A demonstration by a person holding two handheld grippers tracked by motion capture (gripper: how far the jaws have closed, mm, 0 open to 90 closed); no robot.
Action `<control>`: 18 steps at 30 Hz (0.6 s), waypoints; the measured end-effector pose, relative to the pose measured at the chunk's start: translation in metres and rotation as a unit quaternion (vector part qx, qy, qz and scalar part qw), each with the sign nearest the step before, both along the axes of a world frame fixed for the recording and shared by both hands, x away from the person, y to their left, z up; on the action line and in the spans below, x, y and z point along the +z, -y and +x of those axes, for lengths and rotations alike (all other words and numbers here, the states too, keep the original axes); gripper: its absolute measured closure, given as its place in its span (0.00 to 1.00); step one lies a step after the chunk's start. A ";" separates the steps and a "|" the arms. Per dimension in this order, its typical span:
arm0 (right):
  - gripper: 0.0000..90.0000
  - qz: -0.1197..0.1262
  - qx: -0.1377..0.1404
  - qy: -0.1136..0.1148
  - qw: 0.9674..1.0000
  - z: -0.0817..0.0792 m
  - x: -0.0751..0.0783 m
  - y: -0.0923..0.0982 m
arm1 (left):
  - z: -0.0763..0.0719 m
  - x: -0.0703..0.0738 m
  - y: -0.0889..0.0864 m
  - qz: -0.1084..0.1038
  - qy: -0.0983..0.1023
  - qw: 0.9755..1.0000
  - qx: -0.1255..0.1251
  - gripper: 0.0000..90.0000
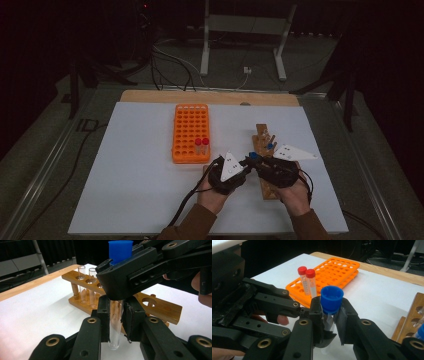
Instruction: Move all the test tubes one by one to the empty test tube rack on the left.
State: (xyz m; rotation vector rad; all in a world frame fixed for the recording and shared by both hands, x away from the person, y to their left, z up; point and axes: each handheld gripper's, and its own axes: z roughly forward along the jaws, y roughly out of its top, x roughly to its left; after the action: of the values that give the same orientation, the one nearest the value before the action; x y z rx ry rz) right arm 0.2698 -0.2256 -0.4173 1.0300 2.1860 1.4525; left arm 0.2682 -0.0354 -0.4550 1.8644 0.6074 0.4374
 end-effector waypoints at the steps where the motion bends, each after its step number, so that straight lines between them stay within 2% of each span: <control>1: 0.83 0.003 0.001 0.001 1.000 0.000 0.000 0.000 | 0.000 0.000 0.000 -0.001 0.000 1.000 0.001 0.86; 4: 0.71 0.013 0.007 0.004 1.000 0.000 0.001 0.002 | 0.001 0.001 -0.002 -0.002 0.000 1.000 0.005 0.87; 6: 0.60 0.021 0.015 0.007 1.000 0.000 0.002 0.004 | 0.003 0.001 -0.005 -0.003 -0.003 1.000 0.008 0.87; 9: 0.42 0.031 0.024 -0.001 0.999 0.001 0.003 0.007 | 0.005 0.000 -0.010 -0.006 -0.006 1.000 0.015 0.86; 12: 0.26 0.028 0.019 0.006 0.999 0.000 0.004 0.008 | 0.006 0.000 -0.016 -0.009 -0.008 1.000 0.021 0.86; 15: 0.18 0.023 0.012 0.011 1.000 0.000 0.004 0.009 | 0.008 0.000 -0.022 -0.015 -0.010 1.000 0.025 0.86; 18: 0.14 0.025 0.005 0.013 1.000 0.001 0.003 0.012 | 0.008 0.001 -0.028 -0.017 -0.010 0.999 0.027 0.86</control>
State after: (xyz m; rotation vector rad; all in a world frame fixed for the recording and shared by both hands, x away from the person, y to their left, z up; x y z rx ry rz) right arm 0.2706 -0.2376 -0.4147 1.0125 2.1499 1.5235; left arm 0.2766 -0.0073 -0.4538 1.8248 0.6761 0.4403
